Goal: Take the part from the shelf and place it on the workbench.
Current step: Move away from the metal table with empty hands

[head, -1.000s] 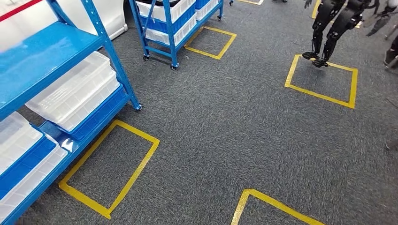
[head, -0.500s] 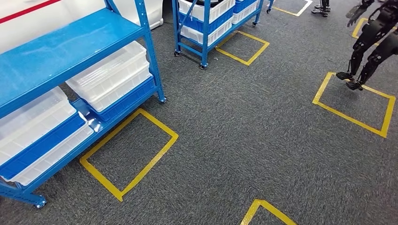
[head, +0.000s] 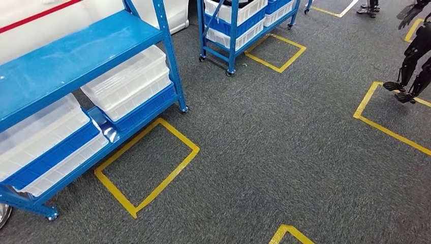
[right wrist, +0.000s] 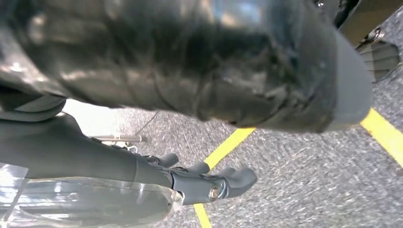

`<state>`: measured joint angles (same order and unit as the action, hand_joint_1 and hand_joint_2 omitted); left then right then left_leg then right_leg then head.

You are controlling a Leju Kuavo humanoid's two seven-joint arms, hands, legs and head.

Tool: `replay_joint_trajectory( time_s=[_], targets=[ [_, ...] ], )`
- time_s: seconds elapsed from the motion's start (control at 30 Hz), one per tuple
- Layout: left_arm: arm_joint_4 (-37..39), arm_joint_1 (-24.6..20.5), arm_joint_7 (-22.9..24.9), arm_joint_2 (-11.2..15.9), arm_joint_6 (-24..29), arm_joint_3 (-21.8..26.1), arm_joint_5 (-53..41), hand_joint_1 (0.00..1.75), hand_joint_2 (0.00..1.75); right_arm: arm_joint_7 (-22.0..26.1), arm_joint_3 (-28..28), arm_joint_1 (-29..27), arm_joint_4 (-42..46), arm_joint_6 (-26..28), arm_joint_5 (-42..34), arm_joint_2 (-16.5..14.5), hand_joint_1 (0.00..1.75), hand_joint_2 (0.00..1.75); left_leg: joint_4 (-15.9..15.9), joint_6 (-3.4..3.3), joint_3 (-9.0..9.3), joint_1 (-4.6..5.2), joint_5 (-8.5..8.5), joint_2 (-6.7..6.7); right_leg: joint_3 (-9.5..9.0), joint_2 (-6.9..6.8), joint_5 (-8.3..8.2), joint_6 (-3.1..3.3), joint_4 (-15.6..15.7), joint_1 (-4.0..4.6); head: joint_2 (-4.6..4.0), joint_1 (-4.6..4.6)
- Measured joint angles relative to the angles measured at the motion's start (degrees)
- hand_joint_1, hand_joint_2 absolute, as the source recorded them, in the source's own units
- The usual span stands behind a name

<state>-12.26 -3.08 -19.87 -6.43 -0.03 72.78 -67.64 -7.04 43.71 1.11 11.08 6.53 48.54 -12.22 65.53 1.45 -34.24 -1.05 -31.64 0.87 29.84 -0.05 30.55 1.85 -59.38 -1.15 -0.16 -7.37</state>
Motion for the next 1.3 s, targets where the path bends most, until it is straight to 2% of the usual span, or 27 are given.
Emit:
replay_joint_trajectory(
  time_s=[0.07,0.1,0.13,0.2,0.23,0.27,0.33,0.4,0.47,0.5,0.57,0.63,0.67,0.7,0.77,0.8,0.83,0.87,0.93,0.97,1.0,1.03,1.07,1.13,1.17,1.23,1.3],
  targets=[
    [0.00,0.04,0.00,0.00,0.01,0.01,-0.05,0.00,0.00,-0.01,0.08,-0.07,0.00,-0.05,0.00,0.00,0.00,0.00,7.50,0.08,-5.10,0.00,-1.83,-0.26,-0.86,-0.26,0.86,0.30,0.03,0.26,0.01,0.03],
    [0.00,0.16,0.00,-0.01,0.01,0.01,-0.08,0.00,0.00,-0.01,0.16,-0.08,-0.01,-0.07,0.00,0.00,0.00,0.00,9.33,0.00,-6.91,0.00,-1.37,-0.31,-1.41,-0.31,1.39,0.34,0.04,0.39,0.00,0.04],
    [0.00,0.30,0.00,-0.04,0.00,0.02,-0.09,0.00,0.00,-0.01,0.25,-0.10,0.00,-0.07,0.00,0.01,0.00,0.00,8.85,-0.20,-7.61,0.02,0.29,-0.34,-2.10,-0.32,1.98,0.33,0.05,0.52,0.00,0.03],
    [0.00,0.59,0.00,-0.11,-0.01,0.02,-0.11,0.00,0.00,-0.01,0.39,-0.17,-0.01,-0.06,0.00,0.04,0.00,0.00,3.02,-0.95,-6.45,0.13,5.51,-0.45,-3.82,-0.36,3.32,0.24,0.17,0.75,-0.01,0.02],
    [0.00,0.68,-0.01,-0.14,-0.02,0.03,-0.13,0.00,0.00,-0.01,0.45,-0.24,-0.03,-0.06,0.00,0.05,0.00,0.00,0.07,-1.39,-5.38,0.40,7.37,-0.61,-4.60,-0.45,4.02,0.06,0.31,0.90,-0.02,0.01],
    [0.00,0.70,-0.02,-0.16,-0.03,0.04,-0.15,0.00,0.00,-0.01,0.52,-0.28,-0.06,-0.05,0.00,0.06,0.00,0.00,-2.34,-1.84,-4.25,0.75,8.06,-0.81,-5.22,-0.46,4.58,-0.25,0.56,0.88,-0.01,0.02],
    [-0.01,0.58,-0.06,-0.16,-0.05,0.07,-0.17,0.00,0.00,-0.03,0.69,-0.08,-0.11,-0.03,0.00,0.07,0.00,0.00,-4.32,-2.46,-2.73,1.44,7.12,-1.09,-6.31,-0.59,5.05,-1.05,1.04,0.66,0.00,0.02],
    [-0.07,0.49,-0.08,-0.14,-0.05,0.07,-0.20,0.00,0.00,-0.05,0.81,0.44,-0.09,0.00,0.00,0.05,0.00,0.00,-5.99,-3.04,-0.81,1.58,6.12,-0.87,-6.35,-0.73,3.72,-1.87,-1.01,0.31,0.01,0.01],
    [-0.13,0.54,-0.08,-0.11,-0.07,0.09,-0.23,0.00,0.00,-0.06,0.91,0.64,-0.08,0.01,0.00,0.02,0.00,0.00,-7.51,-3.75,1.78,1.38,5.18,-0.61,-3.13,-0.60,1.90,-2.46,-7.37,0.22,0.01,0.01],
    [-0.13,0.54,-0.07,-0.13,-0.07,0.11,-0.24,0.00,0.00,-0.06,0.96,0.64,-0.08,0.02,0.00,0.02,0.00,0.00,-8.03,-4.00,2.96,1.24,4.60,-0.58,-0.44,-0.45,2.12,-2.58,-11.03,0.18,0.01,0.01],
    [-0.13,0.49,-0.07,-0.17,-0.08,0.13,-0.25,0.00,0.00,-0.07,1.04,0.55,-0.08,0.02,0.01,0.04,0.00,0.00,-8.37,-4.22,4.86,1.08,3.20,-0.42,4.96,-0.19,5.17,-2.88,-15.79,0.21,0.01,0.03],
    [-0.12,0.58,-0.05,-0.22,-0.10,0.15,-0.25,0.00,0.00,-0.09,1.14,0.36,-0.08,0.02,0.01,0.11,0.00,0.00,-8.40,-4.06,6.95,0.96,1.43,-0.01,8.55,-0.17,8.50,-3.12,-15.72,0.19,0.01,0.02],
    [-0.12,0.67,-0.04,-0.29,-0.12,0.16,-0.25,0.00,0.00,-0.09,1.19,0.18,-0.08,0.02,0.00,0.16,0.00,0.00,-8.40,-3.90,8.16,0.87,0.43,0.22,9.47,-0.17,8.45,-3.19,-13.91,0.19,0.01,0.01],
    [-0.12,0.75,-0.03,-0.38,-0.13,0.17,-0.26,0.00,0.00,-0.10,1.24,-0.07,-0.08,0.02,0.00,0.23,0.00,0.00,-8.41,-3.72,9.45,0.78,-0.63,0.39,9.98,-0.17,6.44,-3.19,-11.14,0.19,0.01,0.01],
    [-0.13,0.84,-0.02,-0.52,-0.13,0.20,-0.34,0.00,0.00,-0.10,1.31,-0.65,-0.13,0.02,0.00,0.34,0.00,0.00,-8.37,-3.15,11.66,0.75,-2.66,0.58,10.27,-0.21,-1.69,-2.80,-5.80,0.36,0.01,0.00],
    [-0.13,0.77,-0.02,-0.55,-0.10,0.21,-0.38,0.00,0.00,-0.10,1.33,-0.67,-0.15,0.02,0.00,0.37,0.00,0.00,-8.55,-2.74,12.41,0.78,-3.47,0.61,10.17,-0.19,-4.88,-2.33,-4.35,0.48,0.01,0.01],
    [-0.13,0.67,-0.02,-0.55,-0.07,0.22,-0.44,0.00,0.00,-0.09,1.34,-0.59,-0.17,0.01,0.00,0.37,0.00,0.00,-8.67,-2.29,12.98,0.84,-3.80,0.60,9.97,-0.13,-6.47,-1.77,-3.74,0.65,0.01,0.02],
    [-0.13,0.51,-0.02,-0.55,-0.03,0.22,-0.50,0.00,0.00,-0.09,1.34,-0.37,-0.16,0.01,0.00,0.37,0.00,0.00,-8.27,-1.82,12.96,0.86,-3.36,0.59,9.48,-0.05,-6.05,-1.16,-3.54,0.76,0.00,0.02],
    [-0.13,0.19,-0.03,-0.63,0.05,0.22,-0.63,0.00,0.00,-0.09,1.36,-0.22,-0.15,-0.03,0.03,0.37,0.00,0.00,-4.06,-1.14,11.07,0.78,-0.75,0.31,7.82,-0.01,-5.63,-0.29,-2.24,0.62,0.00,0.05],
    [-0.13,0.11,-0.04,-0.68,0.10,0.22,-0.70,0.00,0.00,-0.10,1.36,-0.22,-0.15,-0.12,0.14,0.37,0.00,0.00,-0.54,-0.87,8.95,0.72,0.47,0.17,6.68,-0.05,-5.36,0.06,-1.40,0.51,0.00,0.07],
    [-0.13,0.10,-0.04,-0.72,0.17,0.22,-0.80,0.00,0.00,-0.16,1.36,-0.20,-0.16,-0.28,0.38,0.37,0.00,0.00,2.95,-0.64,6.62,0.65,0.57,0.00,5.43,-0.15,-5.02,0.32,-0.52,0.43,0.01,0.08],
    [-0.13,0.15,-0.03,-0.74,0.25,0.22,-0.92,0.00,0.00,-0.29,1.36,-0.18,-0.16,-0.50,0.70,0.37,0.00,0.00,5.62,-0.43,4.32,0.61,-0.65,-0.11,4.20,-0.22,-4.59,0.49,0.26,0.43,0.01,0.09],
    [-0.13,0.23,-0.02,-0.74,0.34,0.22,-1.01,0.00,0.00,-0.50,1.35,-0.18,-0.17,-0.73,1.01,0.37,0.00,0.00,7.09,-0.29,2.32,0.57,-3.11,-0.18,2.98,-0.31,-4.09,0.55,0.88,0.43,0.01,0.09],
    [-0.13,0.35,0.00,-0.74,0.46,0.22,-1.13,0.00,0.00,-0.91,1.34,-0.19,-0.17,-1.10,1.40,0.37,0.00,0.00,6.63,-0.23,-0.35,0.52,-7.69,-0.34,0.67,-0.62,-2.83,0.50,1.56,0.45,0.01,0.09],
    [-0.13,0.41,0.00,-0.75,0.49,0.22,-1.16,0.00,0.00,-1.02,1.33,-0.20,-0.17,-1.21,1.52,0.37,0.00,0.00,4.84,-0.34,-0.98,0.50,-7.98,-0.50,-0.43,-0.87,-2.07,0.43,1.68,0.46,0.01,0.09],
    [-0.13,0.48,0.00,-0.76,0.49,0.22,-1.20,0.00,0.00,-1.04,1.32,-0.21,-0.17,-1.33,1.71,0.37,0.00,0.00,1.36,-0.59,-1.29,0.49,-6.08,-0.80,-1.84,-1.33,-1.00,0.30,1.71,0.50,0.01,0.07],
    [-0.13,0.51,0.00,-0.76,0.49,0.22,-1.21,0.00,0.00,-1.04,1.32,-0.22,-0.17,-1.36,1.77,0.37,0.00,0.00,0.06,-0.69,-1.21,0.50,-4.67,-0.94,-2.22,-1.50,-0.69,0.26,1.71,0.52,0.01,0.07]
  ],
)
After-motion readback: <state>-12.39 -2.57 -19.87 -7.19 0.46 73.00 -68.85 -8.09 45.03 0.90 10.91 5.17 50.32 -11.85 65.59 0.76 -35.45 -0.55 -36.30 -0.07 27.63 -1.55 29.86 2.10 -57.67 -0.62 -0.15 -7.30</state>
